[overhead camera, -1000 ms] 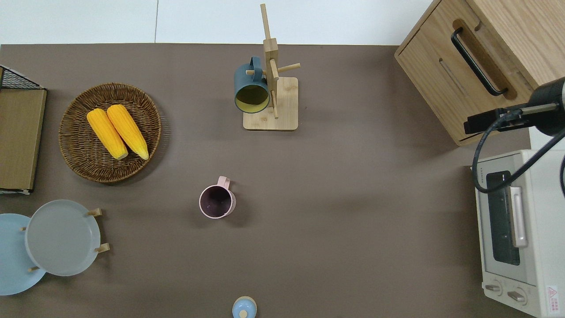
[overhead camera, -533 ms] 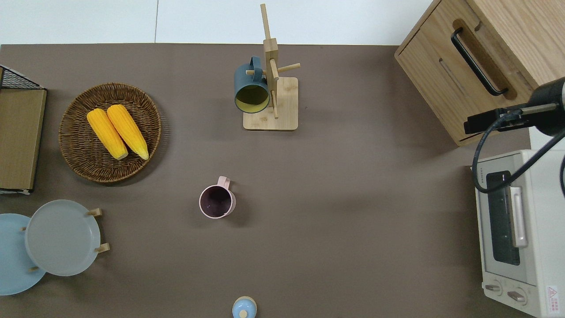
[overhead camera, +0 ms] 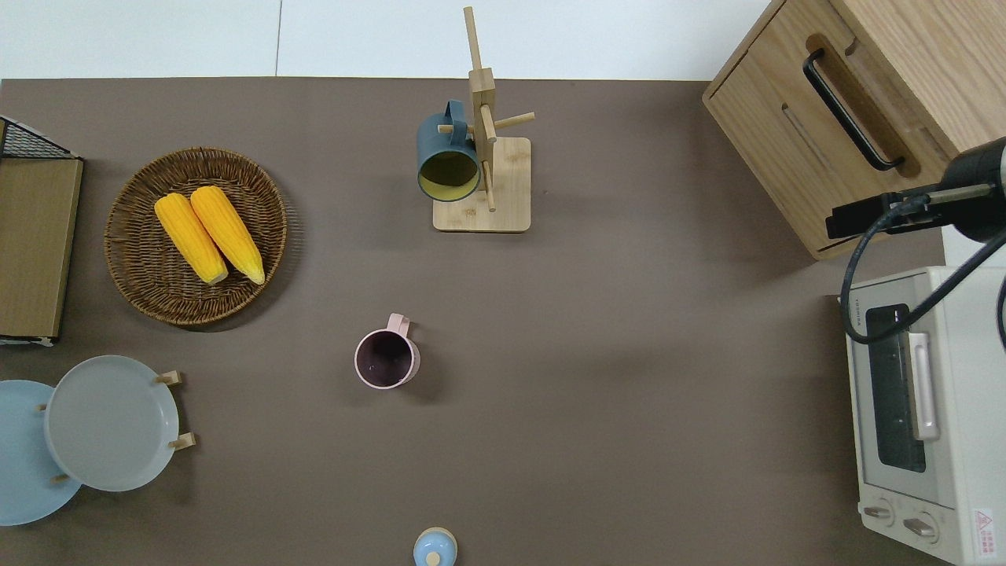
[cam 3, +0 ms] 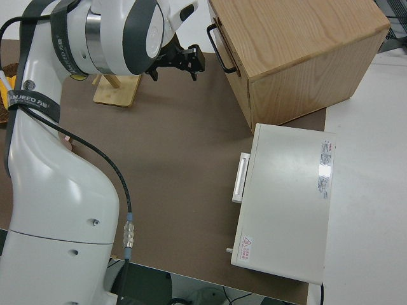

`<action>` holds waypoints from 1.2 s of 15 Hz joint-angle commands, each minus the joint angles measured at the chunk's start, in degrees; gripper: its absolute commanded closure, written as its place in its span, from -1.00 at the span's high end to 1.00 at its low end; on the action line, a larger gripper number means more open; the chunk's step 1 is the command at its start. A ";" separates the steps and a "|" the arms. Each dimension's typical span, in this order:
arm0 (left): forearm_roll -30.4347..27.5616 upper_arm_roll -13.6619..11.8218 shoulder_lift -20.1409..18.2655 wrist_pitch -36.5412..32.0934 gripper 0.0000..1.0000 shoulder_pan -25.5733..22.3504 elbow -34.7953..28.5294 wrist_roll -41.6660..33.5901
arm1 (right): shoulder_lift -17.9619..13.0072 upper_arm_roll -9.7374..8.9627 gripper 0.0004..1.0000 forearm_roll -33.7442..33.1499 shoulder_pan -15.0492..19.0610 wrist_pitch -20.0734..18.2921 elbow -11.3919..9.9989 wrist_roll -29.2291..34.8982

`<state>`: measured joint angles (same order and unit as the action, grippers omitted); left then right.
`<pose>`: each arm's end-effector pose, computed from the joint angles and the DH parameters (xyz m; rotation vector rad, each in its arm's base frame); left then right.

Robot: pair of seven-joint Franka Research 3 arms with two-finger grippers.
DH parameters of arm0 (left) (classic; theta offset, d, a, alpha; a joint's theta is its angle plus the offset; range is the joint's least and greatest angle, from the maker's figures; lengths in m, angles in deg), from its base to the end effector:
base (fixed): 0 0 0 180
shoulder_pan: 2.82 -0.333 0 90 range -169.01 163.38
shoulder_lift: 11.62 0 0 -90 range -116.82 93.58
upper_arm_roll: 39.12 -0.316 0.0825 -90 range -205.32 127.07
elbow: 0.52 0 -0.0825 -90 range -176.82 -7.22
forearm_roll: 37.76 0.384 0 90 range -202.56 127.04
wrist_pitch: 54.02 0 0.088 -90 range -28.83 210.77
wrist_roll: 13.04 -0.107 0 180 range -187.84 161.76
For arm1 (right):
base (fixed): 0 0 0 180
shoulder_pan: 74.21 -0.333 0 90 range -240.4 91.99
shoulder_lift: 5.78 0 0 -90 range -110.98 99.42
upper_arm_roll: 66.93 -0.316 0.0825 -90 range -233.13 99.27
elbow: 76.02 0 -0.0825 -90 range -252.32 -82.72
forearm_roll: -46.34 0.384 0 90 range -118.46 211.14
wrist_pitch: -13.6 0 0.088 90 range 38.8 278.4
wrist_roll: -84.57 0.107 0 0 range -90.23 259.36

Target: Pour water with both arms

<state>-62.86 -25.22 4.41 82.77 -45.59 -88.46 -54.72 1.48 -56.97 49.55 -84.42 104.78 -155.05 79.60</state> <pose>0.5951 0.3484 0.5650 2.9071 0.0569 1.0918 0.5957 0.0161 0.6452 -3.1044 -0.1471 -0.1376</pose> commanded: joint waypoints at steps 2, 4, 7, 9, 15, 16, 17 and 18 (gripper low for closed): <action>-3.45 0.86 0.40 8.82 -1.00 -0.38 -2.58 -3.67 | -0.49 -0.12 0.98 0.21 0.10 0.48 -0.69 -0.84; -5.21 0.86 0.40 10.95 -1.00 -0.12 -4.70 -5.50 | -0.49 -0.12 0.98 0.21 0.10 0.48 -0.69 -0.92; -9.07 0.86 0.31 10.95 -1.00 -0.47 -5.75 -10.25 | -0.58 -0.12 0.98 0.21 0.10 0.48 -0.69 -0.84; -9.70 0.86 0.49 10.95 -1.00 -0.47 -6.37 -10.79 | -0.58 -0.12 0.98 0.21 0.10 0.48 -0.69 -0.84; -9.52 0.86 1.36 11.21 -1.00 -0.38 -7.43 -11.84 | -0.58 -0.12 0.98 0.21 0.10 0.48 -0.69 -0.92; -9.35 0.86 1.45 11.13 -1.00 -0.47 -7.60 -11.84 | -0.49 -0.12 0.98 0.21 0.10 0.48 -0.69 -0.92; -9.09 0.86 1.63 11.21 -1.00 -0.47 -7.60 -11.84 | -0.58 -0.12 0.98 0.21 0.10 0.48 -0.69 -0.84; -9.08 0.77 1.89 11.21 -1.00 -0.47 -7.60 -11.84 | -0.49 -0.12 0.98 0.21 0.10 0.48 -0.69 -0.84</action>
<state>-70.70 -24.65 6.49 92.41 -45.79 -95.80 -64.78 1.48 -56.97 49.55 -84.42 104.78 -155.05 79.60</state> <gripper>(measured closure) 0.344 0.004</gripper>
